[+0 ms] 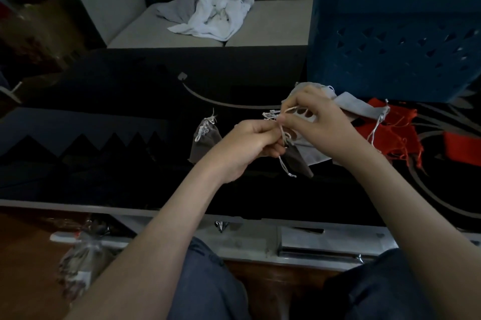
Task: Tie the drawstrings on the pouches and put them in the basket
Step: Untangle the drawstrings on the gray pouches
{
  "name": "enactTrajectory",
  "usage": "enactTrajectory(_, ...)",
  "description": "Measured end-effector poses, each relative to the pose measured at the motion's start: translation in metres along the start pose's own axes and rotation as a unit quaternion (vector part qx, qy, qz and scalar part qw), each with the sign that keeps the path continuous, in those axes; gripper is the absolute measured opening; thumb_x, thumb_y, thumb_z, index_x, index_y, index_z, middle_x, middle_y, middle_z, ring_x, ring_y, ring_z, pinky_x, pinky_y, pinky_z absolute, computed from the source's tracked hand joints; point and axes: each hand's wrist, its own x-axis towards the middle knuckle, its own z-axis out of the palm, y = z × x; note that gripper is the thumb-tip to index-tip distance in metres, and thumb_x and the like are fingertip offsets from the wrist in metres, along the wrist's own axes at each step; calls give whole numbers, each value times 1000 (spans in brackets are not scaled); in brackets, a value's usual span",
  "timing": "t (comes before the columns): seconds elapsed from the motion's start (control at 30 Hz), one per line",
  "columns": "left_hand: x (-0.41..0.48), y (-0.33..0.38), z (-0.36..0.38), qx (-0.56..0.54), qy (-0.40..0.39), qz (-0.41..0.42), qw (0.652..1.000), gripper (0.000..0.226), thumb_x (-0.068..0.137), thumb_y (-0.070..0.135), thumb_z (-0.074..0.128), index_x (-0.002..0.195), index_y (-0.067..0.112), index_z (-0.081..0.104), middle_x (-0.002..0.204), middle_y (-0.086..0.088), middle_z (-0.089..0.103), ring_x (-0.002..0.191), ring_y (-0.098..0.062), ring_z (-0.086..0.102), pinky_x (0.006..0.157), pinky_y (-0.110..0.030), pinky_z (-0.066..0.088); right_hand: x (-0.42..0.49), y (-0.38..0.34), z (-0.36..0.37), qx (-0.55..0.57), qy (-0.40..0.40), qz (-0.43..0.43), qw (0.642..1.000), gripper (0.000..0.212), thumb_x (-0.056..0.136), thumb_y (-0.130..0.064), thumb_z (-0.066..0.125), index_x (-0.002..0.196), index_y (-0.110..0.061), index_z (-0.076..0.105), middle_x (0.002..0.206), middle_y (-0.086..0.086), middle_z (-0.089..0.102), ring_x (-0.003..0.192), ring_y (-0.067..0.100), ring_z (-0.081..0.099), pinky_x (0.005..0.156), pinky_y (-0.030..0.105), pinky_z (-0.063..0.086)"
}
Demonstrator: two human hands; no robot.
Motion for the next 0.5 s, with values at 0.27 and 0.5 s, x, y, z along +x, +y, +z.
enactTrajectory(0.27, -2, 1, 6, 78, 34, 36, 996, 29, 99, 20, 48, 82, 15, 70, 69, 4, 60, 60, -6, 58, 56, -16, 45, -1, -5, 0, 82, 6, 46, 996, 10, 89, -13, 62, 87, -3, 63, 84, 11, 63, 79, 17, 58, 76, 30, 46)
enactTrajectory(0.5, 1, 0, 4, 12, 103, 41, 994, 25, 99, 11, 45, 84, 11, 65, 65, 0, 56, 50, -5, 54, 49, -15, 42, -5, -9, 2, 113, -49, 98, 988, 37, 86, -20, 66, 119, -15, 51, 80, -3, 64, 81, 13, 62, 78, 25, 49)
